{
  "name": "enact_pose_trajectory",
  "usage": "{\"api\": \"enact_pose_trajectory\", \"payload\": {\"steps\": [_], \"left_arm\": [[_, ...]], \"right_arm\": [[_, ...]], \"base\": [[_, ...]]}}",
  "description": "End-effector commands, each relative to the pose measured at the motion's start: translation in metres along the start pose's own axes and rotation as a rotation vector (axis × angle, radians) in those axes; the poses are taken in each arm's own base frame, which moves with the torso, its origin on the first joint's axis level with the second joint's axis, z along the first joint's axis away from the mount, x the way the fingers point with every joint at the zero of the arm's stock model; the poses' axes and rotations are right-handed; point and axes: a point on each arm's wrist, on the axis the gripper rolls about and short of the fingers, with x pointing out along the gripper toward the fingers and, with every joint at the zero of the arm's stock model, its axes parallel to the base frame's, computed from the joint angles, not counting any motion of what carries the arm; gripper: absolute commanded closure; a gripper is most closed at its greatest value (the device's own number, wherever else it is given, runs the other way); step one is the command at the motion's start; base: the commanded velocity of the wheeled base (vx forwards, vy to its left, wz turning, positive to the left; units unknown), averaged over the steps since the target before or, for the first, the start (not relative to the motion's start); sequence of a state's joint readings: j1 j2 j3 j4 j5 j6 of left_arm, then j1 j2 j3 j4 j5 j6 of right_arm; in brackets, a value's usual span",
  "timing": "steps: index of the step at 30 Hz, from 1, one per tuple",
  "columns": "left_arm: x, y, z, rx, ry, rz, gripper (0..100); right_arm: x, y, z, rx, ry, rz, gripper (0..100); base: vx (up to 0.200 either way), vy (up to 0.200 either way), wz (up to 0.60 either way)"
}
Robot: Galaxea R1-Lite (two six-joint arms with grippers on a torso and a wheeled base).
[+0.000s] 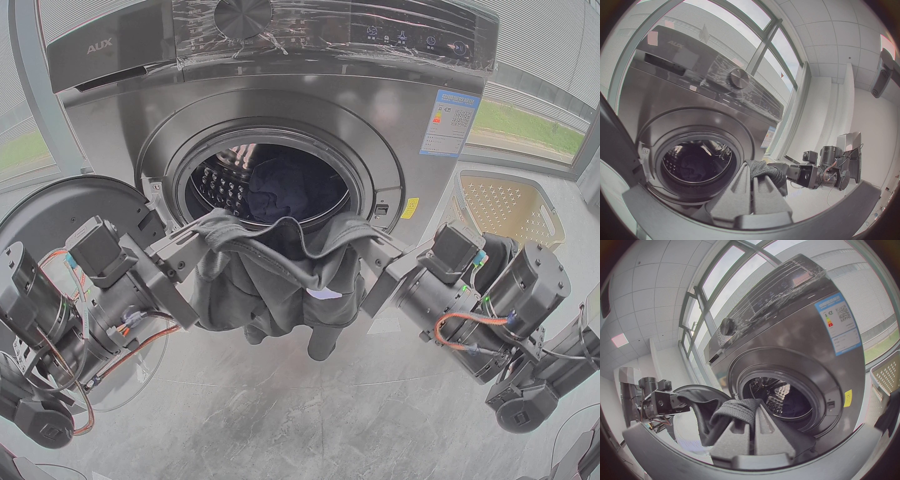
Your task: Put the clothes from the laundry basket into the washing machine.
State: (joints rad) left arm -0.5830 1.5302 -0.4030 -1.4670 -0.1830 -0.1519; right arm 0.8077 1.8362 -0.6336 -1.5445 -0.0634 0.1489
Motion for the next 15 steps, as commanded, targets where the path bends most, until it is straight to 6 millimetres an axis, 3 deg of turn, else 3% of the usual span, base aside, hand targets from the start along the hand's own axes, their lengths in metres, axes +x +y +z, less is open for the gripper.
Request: {"api": "enact_pose_trajectory", "payload": {"steps": [1, 10, 15], "left_arm": [[0.011, -0.008, -0.006, -0.014, 0.006, -0.042, 100], [0.033, -0.005, 0.007, -0.001, -0.057, -0.047, 100], [0.036, -0.002, 0.003, -0.001, -0.056, -0.032, 100]], "right_arm": [[-0.003, 0.013, -0.013, 0.016, 0.051, 0.053, 0], [-0.047, 0.015, -0.069, 0.003, 0.345, 0.078, 0], [-0.058, 0.019, -0.088, -0.006, 0.438, 0.100, 0]], "base": [[0.000, 0.000, 0.00], [0.000, 0.000, 0.00], [0.000, 0.000, 0.00]]}}
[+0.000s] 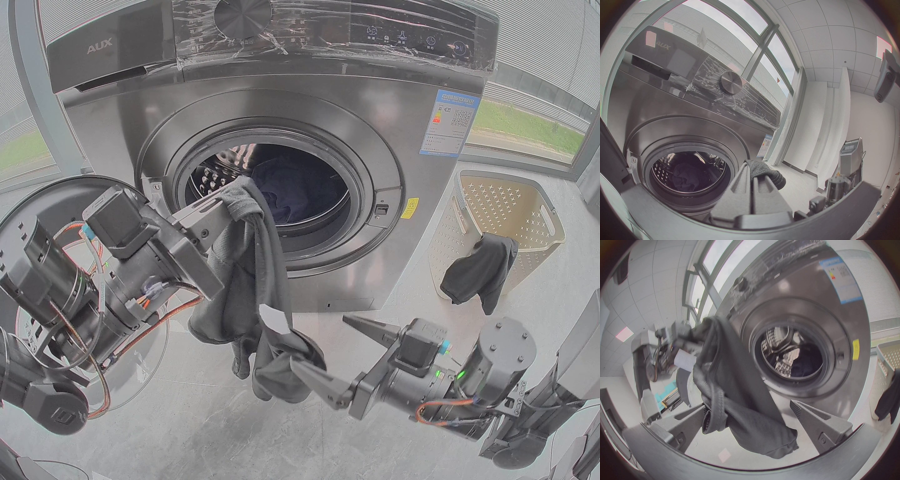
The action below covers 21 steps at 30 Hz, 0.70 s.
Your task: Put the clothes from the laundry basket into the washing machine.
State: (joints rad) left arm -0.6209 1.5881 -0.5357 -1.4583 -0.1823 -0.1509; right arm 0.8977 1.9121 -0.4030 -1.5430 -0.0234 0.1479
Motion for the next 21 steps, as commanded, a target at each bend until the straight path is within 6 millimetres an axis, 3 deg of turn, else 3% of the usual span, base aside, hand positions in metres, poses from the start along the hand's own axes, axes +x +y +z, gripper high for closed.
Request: {"api": "enact_pose_trajectory", "payload": {"steps": [1, 9, 21], "left_arm": [[0.005, 0.004, -0.004, 0.001, 0.002, 0.015, 100], [0.004, 0.004, 0.003, 0.007, -0.019, 0.017, 100], [0.002, 0.000, 0.010, 0.008, -0.042, 0.003, 100]], "right_arm": [[-0.003, 0.004, -0.032, -0.007, 0.133, 0.016, 0], [0.009, -0.001, -0.052, -0.007, 0.183, 0.001, 0], [0.080, -0.031, -0.056, -0.034, 0.040, -0.036, 0]], "base": [[0.000, 0.000, 0.00], [0.000, 0.000, 0.00], [0.000, 0.000, 0.00]]}}
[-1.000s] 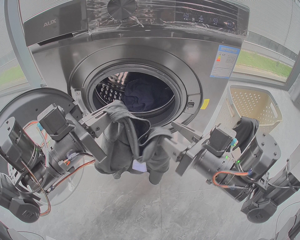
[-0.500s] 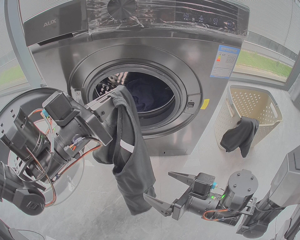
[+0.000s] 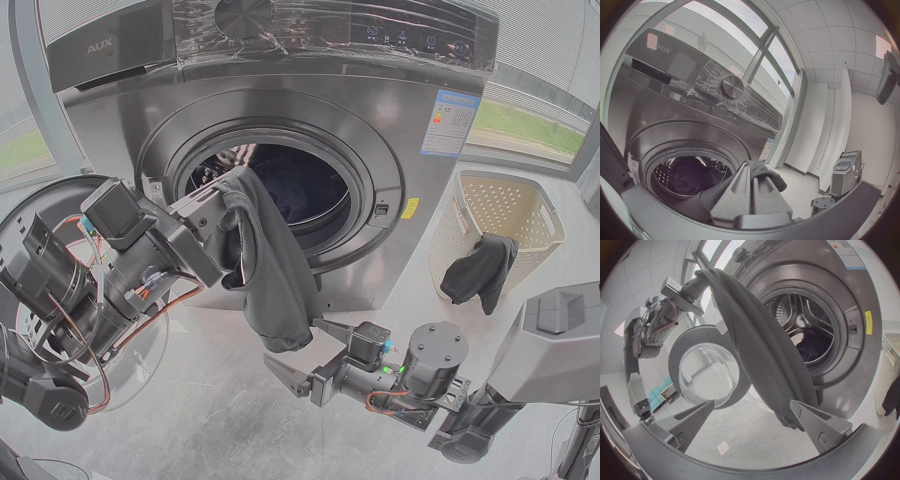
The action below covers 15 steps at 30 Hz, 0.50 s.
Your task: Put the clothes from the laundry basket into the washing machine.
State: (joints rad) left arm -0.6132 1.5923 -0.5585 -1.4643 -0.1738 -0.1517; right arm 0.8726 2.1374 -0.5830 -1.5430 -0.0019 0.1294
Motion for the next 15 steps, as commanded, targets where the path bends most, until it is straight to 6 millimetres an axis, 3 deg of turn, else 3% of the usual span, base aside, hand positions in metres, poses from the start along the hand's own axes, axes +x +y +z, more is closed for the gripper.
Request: {"api": "enact_pose_trajectory", "payload": {"steps": [1, 7, 15], "left_arm": [[-0.002, -0.002, 0.007, 0.002, -0.019, -0.009, 100], [-0.003, -0.004, 0.009, 0.002, -0.023, -0.015, 100], [-0.003, -0.005, 0.009, -0.001, -0.026, -0.023, 100]], "right_arm": [[0.034, -0.021, -0.018, -0.015, -0.011, -0.034, 0], [0.063, -0.044, -0.024, -0.035, -0.067, -0.078, 0], [0.085, -0.065, -0.037, -0.041, -0.100, -0.113, 0]], "base": [[0.000, 0.000, 0.00], [0.000, 0.000, 0.00], [0.000, 0.000, 0.00]]}}
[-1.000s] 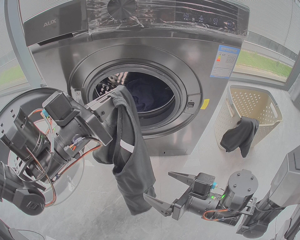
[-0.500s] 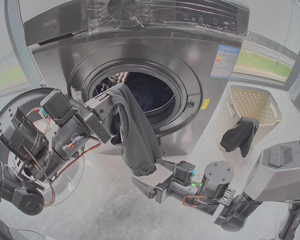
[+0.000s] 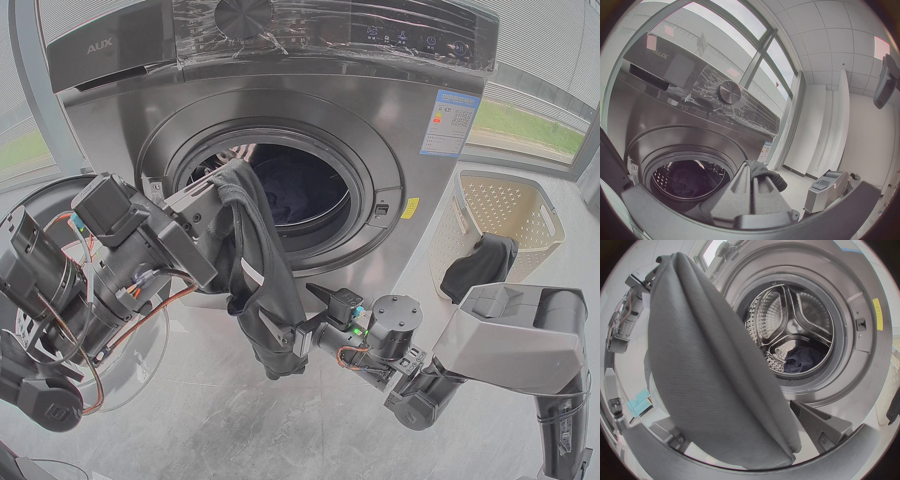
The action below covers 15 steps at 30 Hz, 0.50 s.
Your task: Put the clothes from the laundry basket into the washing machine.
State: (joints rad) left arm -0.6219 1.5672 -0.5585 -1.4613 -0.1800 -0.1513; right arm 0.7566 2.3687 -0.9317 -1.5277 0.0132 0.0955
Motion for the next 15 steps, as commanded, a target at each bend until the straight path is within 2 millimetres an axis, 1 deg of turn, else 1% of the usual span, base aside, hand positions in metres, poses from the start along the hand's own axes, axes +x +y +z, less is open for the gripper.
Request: {"api": "enact_pose_trajectory", "payload": {"steps": [1, 3, 4, 5, 6, 8, 9, 14, 15], "left_arm": [[-0.001, -0.001, 0.002, -0.001, -0.007, -0.006, 100], [-0.001, -0.003, 0.003, -0.001, -0.011, -0.009, 100], [-0.001, -0.003, 0.003, -0.001, -0.011, -0.009, 100], [-0.002, -0.003, 0.005, -0.001, -0.014, -0.010, 100], [-0.002, -0.003, 0.005, -0.001, -0.014, -0.010, 100], [-0.002, -0.003, 0.005, -0.001, -0.014, -0.010, 100], [-0.002, -0.004, 0.005, -0.003, -0.014, -0.015, 100], [-0.002, -0.004, 0.004, -0.004, -0.012, -0.016, 100], [-0.002, -0.004, 0.005, -0.004, -0.014, -0.017, 100]], "right_arm": [[0.015, -0.013, -0.024, -0.004, 0.007, -0.023, 0], [0.023, -0.014, -0.023, -0.005, -0.019, -0.024, 0], [0.023, -0.014, -0.023, -0.005, -0.019, -0.024, 0], [0.029, -0.014, -0.025, -0.005, -0.039, -0.024, 0], [0.032, -0.015, -0.024, -0.006, -0.050, -0.024, 0], [0.032, -0.015, -0.024, -0.006, -0.051, -0.024, 0], [0.038, -0.016, -0.023, -0.006, -0.062, -0.026, 0], [0.043, -0.018, -0.023, -0.005, -0.077, -0.037, 0], [0.044, -0.018, -0.023, -0.005, -0.080, -0.036, 100]], "base": [[0.000, 0.000, 0.00], [0.000, 0.000, 0.00], [0.000, 0.000, 0.00], [0.000, 0.000, 0.00], [0.000, 0.000, 0.00], [0.000, 0.000, 0.00], [0.000, 0.000, 0.00], [0.000, 0.000, 0.00], [0.000, 0.000, 0.00]]}}
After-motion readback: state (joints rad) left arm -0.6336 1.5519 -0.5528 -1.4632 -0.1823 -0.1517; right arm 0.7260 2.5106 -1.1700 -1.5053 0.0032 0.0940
